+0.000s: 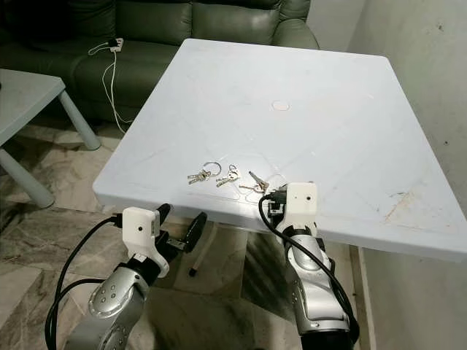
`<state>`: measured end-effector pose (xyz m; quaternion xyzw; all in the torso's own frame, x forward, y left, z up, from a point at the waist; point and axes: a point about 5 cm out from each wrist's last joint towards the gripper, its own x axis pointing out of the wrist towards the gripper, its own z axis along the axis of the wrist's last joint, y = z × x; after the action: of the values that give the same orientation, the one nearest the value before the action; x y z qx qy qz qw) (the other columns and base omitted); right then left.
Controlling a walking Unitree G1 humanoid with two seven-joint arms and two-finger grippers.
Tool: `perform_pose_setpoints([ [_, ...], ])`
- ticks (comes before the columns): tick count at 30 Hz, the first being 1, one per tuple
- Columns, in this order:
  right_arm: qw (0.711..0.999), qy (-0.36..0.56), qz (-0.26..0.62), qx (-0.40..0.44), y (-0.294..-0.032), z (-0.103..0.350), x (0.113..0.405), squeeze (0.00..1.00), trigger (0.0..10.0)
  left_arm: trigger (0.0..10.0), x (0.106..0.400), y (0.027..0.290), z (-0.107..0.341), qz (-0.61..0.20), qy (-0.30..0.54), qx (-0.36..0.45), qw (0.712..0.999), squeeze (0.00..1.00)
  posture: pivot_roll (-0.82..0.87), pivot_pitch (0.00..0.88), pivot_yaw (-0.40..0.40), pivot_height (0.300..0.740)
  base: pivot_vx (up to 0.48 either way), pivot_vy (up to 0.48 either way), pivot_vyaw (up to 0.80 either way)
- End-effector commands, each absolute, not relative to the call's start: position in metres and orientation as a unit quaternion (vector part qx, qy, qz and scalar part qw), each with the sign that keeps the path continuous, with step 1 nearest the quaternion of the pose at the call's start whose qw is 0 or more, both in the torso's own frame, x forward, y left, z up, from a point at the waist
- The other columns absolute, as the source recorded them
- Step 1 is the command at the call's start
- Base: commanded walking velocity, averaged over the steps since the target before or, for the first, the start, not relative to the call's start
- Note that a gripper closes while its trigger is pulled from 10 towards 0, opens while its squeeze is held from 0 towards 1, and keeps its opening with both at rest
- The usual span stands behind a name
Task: Hang keys on a hook
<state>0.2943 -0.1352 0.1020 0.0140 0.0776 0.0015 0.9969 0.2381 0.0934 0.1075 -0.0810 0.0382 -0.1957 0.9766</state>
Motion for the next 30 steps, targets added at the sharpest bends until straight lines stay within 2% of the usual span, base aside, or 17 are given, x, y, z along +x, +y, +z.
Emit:
perform_pose_setpoints([
  [1, 0.997, 0.074, 0.002, 0.007, -0.1365, 0.1018, 0.2928, 0.00, 0.0, 10.0, 0.2383, 0.0928, 0.1105, -0.194, 0.035, -0.083, 0.977, 0.00, 0.01, 0.130, -0.069, 0.740, 0.000, 0.000, 0.00],
  [10, 0.997, 0.071, 0.004, 0.000, -0.1394, 0.1024, 0.2915, 0.00, 0.0, 10.0, 0.2385, 0.0921, 0.1105, -0.194, 0.036, -0.086, 0.977, 0.00, 0.01, 0.121, -0.067, 0.740, 0.000, 0.000, 0.00],
  [11, 0.998, 0.069, 0.007, 0.000, -0.1398, 0.1026, 0.2911, 0.00, 1.9, 10.0, 0.2386, 0.0917, 0.1103, -0.195, 0.037, -0.086, 0.976, 0.00, 0.01, 0.121, -0.068, 0.740, 0.000, 0.000, 0.00],
  [13, 0.998, 0.069, 0.008, 0.001, -0.1398, 0.1026, 0.2910, 0.00, 1.9, 10.0, 0.2387, 0.0917, 0.1103, -0.195, 0.037, -0.086, 0.976, 0.00, 0.00, 0.119, -0.067, 0.740, 0.000, 0.000, 0.00],
  [14, 0.997, 0.070, 0.013, -0.007, -0.1403, 0.1017, 0.2907, 0.00, 10.0, 10.0, 0.2389, 0.0910, 0.1103, -0.196, 0.037, -0.086, 0.976, 0.00, 0.00, 0.115, -0.066, 0.740, 0.000, 0.000, 0.00],
  [28, 0.997, 0.070, 0.016, -0.011, -0.1414, 0.1004, 0.2892, 0.00, 10.0, 10.0, 0.2398, 0.0896, 0.1113, -0.200, 0.035, -0.087, 0.975, 0.00, 0.01, 0.107, -0.065, 0.740, 0.000, 0.000, 0.00],
  [29, 0.997, 0.071, 0.012, -0.012, -0.1415, 0.1001, 0.2892, 0.00, 9.8, 10.0, 0.2397, 0.0897, 0.1113, -0.199, 0.036, -0.088, 0.975, 0.00, 0.01, 0.107, -0.065, 0.740, 0.000, 0.000, 0.00],
  [30, 0.997, 0.074, 0.010, -0.015, -0.1416, 0.0997, 0.2895, 0.00, 9.0, 10.0, 0.2397, 0.0897, 0.1113, -0.199, 0.036, -0.088, 0.975, 0.00, 0.01, 0.112, -0.066, 0.740, 0.000, 0.000, 0.00],
])
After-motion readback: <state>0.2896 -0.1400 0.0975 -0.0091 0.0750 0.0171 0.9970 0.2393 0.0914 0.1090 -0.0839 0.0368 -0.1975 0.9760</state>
